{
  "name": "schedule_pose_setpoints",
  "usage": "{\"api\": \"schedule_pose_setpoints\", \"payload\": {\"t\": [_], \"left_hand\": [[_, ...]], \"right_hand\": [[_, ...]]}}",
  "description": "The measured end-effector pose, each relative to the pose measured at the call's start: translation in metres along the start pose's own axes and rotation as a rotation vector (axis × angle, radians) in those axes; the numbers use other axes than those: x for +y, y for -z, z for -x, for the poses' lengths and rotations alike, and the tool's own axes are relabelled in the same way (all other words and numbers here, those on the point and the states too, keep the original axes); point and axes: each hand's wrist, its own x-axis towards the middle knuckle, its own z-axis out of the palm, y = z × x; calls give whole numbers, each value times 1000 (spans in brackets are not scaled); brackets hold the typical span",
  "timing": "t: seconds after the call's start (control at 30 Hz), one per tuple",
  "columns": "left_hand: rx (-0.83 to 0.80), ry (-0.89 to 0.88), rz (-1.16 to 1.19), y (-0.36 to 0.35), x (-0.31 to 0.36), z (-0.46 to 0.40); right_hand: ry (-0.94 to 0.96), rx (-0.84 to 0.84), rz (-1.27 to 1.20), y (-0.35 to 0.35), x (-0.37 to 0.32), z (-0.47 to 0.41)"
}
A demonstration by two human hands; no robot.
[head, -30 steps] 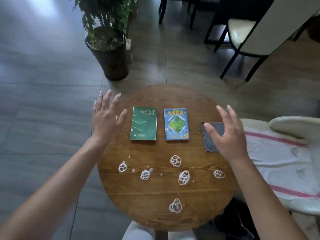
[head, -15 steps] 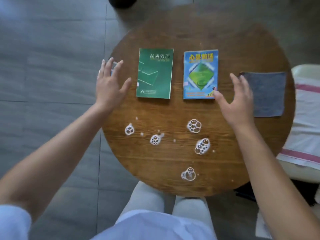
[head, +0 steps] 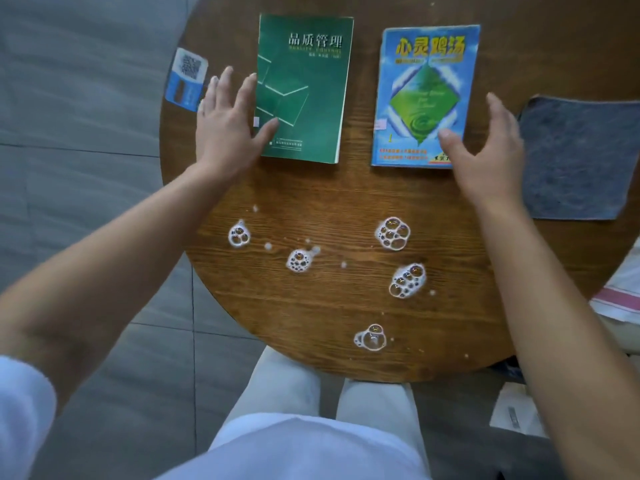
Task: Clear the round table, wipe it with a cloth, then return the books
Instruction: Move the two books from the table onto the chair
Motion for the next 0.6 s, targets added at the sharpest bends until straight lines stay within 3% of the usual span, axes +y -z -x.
{"api": "schedule_pose_setpoints", "payload": {"t": [0.17, 0.33, 0.6], "left_hand": [[-63, 11, -55, -14, 2, -9], [-3, 55, -16, -23, 7, -13], [4, 343, 482, -21, 24, -22]], "right_hand": [[-42, -6, 65, -22, -5, -7], [-93, 42, 148, -32, -11, -11], [-261, 12, 206, -41, -25, -20]]}}
